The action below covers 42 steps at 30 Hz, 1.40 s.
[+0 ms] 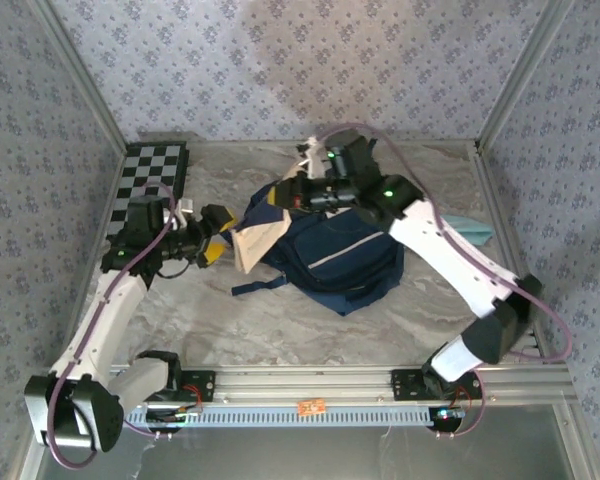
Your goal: Pack the student bag
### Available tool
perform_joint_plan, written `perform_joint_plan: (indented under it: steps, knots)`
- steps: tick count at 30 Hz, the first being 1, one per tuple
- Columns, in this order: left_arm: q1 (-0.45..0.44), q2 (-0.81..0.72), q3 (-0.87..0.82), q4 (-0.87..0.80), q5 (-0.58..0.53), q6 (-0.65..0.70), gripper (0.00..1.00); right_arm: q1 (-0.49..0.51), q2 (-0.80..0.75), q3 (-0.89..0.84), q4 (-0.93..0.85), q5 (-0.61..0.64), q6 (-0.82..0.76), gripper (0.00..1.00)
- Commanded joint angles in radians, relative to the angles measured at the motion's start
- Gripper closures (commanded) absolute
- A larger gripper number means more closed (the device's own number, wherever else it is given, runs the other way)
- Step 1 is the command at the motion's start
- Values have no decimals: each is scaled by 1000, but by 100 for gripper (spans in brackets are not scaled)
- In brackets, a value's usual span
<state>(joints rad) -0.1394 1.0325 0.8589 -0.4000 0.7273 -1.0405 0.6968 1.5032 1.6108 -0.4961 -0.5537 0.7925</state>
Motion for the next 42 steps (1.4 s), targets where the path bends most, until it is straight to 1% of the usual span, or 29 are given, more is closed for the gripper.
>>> perform_joint_plan:
  steps: [1, 4, 6, 11, 13, 15, 18, 19, 23, 25, 28, 32, 34, 35, 39, 42]
  knots:
    - [-54, 25, 35, 97, -46, -44, 6, -46, -104, -60, -89, 0, -33, 100]
    - [-114, 66, 47, 100, -79, -47, 2, -106, -145, -139, -101, -18, -38, 100]
    - [-146, 83, 41, 106, -114, -45, 1, -140, -134, -187, -62, -24, -36, 100]
    - [-169, 101, -42, 199, -158, -69, 1, -131, 11, -199, -35, -113, -127, 100]
    - [-167, 114, -65, 197, -176, -44, 0, -123, 28, -251, -8, -105, -130, 100]
    - [-169, 149, -90, 167, -194, -13, 0, -123, 6, -313, 28, -115, -125, 100]
    - [-184, 209, -142, 274, -149, -21, 0, -133, -46, -407, 33, -93, -123, 100]
    - [-195, 229, -143, 280, -151, -8, 0, -138, -61, -468, 43, -93, -111, 100]
    - [-262, 288, -137, 338, -148, 16, 1, -141, -108, -614, 120, -83, -51, 100]
    - [-310, 310, -154, 391, -171, 14, 3, -142, -132, -671, 141, -47, -24, 100]
    - [-360, 352, -172, 419, -215, 10, 7, -155, -147, -743, 182, -28, 13, 98]
    - [-417, 403, -215, 544, -225, -42, 11, -156, -134, -767, 187, -1, 26, 98]
    - [-449, 414, -233, 587, -250, -49, 13, -153, -129, -774, 176, 26, 30, 98]
    - [-458, 418, -237, 594, -260, -49, 15, -153, -128, -778, 172, 37, 32, 98]
    - [-484, 438, -250, 705, -229, -88, 26, -161, -126, -790, 139, 85, 46, 98]
    - [-504, 435, -228, 714, -227, -94, 32, -160, -122, -794, 133, 100, 49, 97]
